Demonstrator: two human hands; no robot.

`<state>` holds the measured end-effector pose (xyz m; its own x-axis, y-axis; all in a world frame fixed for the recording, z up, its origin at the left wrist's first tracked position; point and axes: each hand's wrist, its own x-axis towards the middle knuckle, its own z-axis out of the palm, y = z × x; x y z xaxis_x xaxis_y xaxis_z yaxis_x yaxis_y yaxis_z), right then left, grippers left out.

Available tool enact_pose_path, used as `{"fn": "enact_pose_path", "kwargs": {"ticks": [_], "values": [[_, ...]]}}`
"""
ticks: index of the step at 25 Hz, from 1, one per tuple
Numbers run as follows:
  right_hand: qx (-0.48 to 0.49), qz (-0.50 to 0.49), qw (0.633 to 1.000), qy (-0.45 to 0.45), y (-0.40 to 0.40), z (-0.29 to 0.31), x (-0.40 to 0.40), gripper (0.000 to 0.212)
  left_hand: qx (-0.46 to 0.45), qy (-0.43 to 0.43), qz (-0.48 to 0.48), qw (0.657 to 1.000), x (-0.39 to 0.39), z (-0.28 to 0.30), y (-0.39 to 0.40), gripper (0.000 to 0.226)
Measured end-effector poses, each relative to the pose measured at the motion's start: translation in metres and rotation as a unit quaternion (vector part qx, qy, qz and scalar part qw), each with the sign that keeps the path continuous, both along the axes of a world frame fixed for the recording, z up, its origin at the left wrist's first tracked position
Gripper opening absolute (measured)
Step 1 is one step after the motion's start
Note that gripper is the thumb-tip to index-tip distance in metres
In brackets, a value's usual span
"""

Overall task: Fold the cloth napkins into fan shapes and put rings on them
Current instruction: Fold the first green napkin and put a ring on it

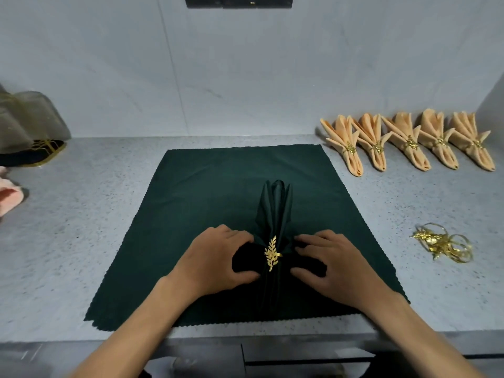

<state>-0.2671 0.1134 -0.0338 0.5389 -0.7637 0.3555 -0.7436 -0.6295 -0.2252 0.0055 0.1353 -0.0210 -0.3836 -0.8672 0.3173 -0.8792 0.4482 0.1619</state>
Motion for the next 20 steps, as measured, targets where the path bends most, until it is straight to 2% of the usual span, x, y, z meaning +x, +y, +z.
{"fn": "enact_pose_path", "kwargs": {"ticks": [2,4,8,10,12,14,15,17,19,20], "values": [[0.008,-0.025,0.999,0.031,0.004,-0.001,0.004,0.072,0.026,-0.017,0.007,0.999,-0.002,0.002,0.005,0.076],[0.005,-0.043,0.998,0.044,0.005,-0.001,0.010,0.082,0.027,-0.015,0.025,0.999,-0.005,0.000,0.010,0.090],[-0.005,-0.055,0.998,0.038,0.011,0.001,0.011,0.076,-0.009,-0.012,0.057,0.998,-0.014,-0.007,0.019,0.093],[-0.001,-0.047,0.998,0.031,0.014,0.000,0.012,0.072,0.004,-0.006,0.060,0.998,-0.015,-0.009,0.024,0.091],[0.071,-0.043,0.995,-0.049,0.013,0.008,0.009,0.061,0.023,0.016,0.041,0.999,-0.009,-0.007,0.026,0.088],[0.187,-0.055,0.955,-0.222,0.001,0.029,0.008,0.036,0.052,0.080,0.029,0.995,0.000,0.004,0.020,0.073],[0.206,-0.068,0.938,-0.271,-0.009,0.040,0.009,0.026,0.045,0.123,0.033,0.991,0.001,0.011,0.011,0.061],[0.168,-0.084,0.953,-0.239,-0.034,0.058,0.019,0.032,0.012,0.170,0.056,0.984,-0.002,0.025,-0.018,0.044],[0.136,-0.072,0.978,-0.139,-0.054,0.066,0.036,0.044,0.024,0.148,0.047,0.988,-0.016,0.043,-0.047,0.050],[0.108,-0.079,0.987,-0.086,-0.061,0.065,0.044,0.041,0.025,0.123,0.028,0.992,-0.022,0.047,-0.058,0.051]]}}
